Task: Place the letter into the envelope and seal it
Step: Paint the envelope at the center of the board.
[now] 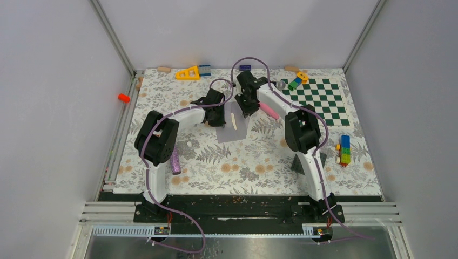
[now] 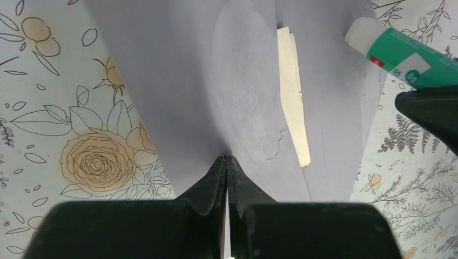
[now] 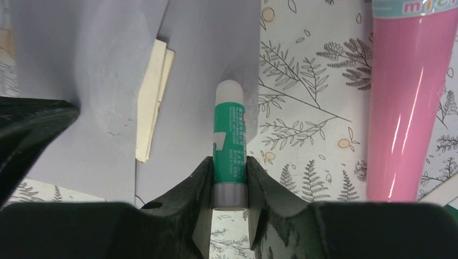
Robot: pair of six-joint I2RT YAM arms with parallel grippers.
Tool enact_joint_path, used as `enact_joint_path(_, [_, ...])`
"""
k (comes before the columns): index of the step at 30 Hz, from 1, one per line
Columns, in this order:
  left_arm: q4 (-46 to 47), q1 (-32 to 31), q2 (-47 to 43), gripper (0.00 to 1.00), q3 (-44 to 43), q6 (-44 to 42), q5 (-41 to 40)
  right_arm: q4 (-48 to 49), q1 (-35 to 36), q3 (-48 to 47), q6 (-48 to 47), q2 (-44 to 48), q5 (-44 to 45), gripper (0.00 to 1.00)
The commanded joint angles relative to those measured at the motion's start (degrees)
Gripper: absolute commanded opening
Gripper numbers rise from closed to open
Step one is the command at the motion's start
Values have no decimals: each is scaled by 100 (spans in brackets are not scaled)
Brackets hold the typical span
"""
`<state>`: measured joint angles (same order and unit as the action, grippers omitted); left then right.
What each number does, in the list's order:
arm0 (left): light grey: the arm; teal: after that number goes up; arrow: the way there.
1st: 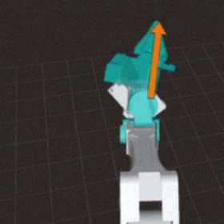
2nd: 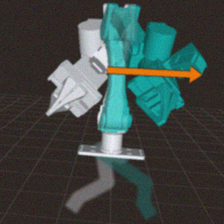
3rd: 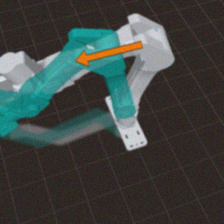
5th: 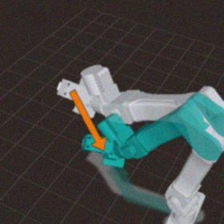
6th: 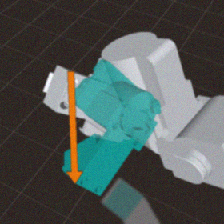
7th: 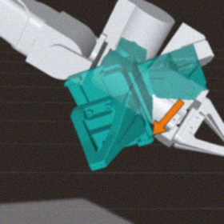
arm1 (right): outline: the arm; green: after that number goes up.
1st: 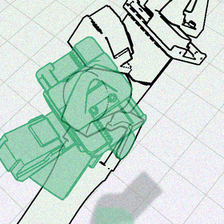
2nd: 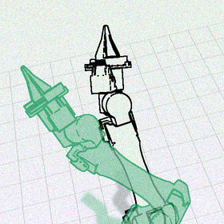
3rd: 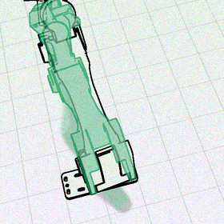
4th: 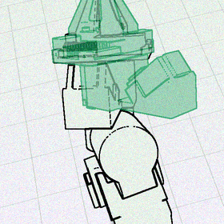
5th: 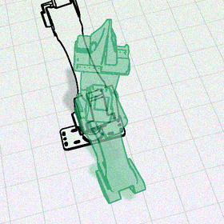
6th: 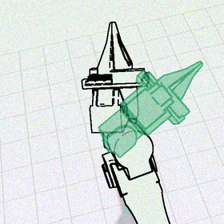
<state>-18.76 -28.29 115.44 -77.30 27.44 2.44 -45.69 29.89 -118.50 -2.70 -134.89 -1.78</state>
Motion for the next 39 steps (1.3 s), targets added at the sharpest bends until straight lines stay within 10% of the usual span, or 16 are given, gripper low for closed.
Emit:
enact_joint_path(1, [-593,-71,181,0,119,-53,-219,-307,-49,265,-202,336,390,0])
enact_joint_path(39, [-604,-80,190,0,92,-31,-384,-844,-71,257,84,388,-502,0])
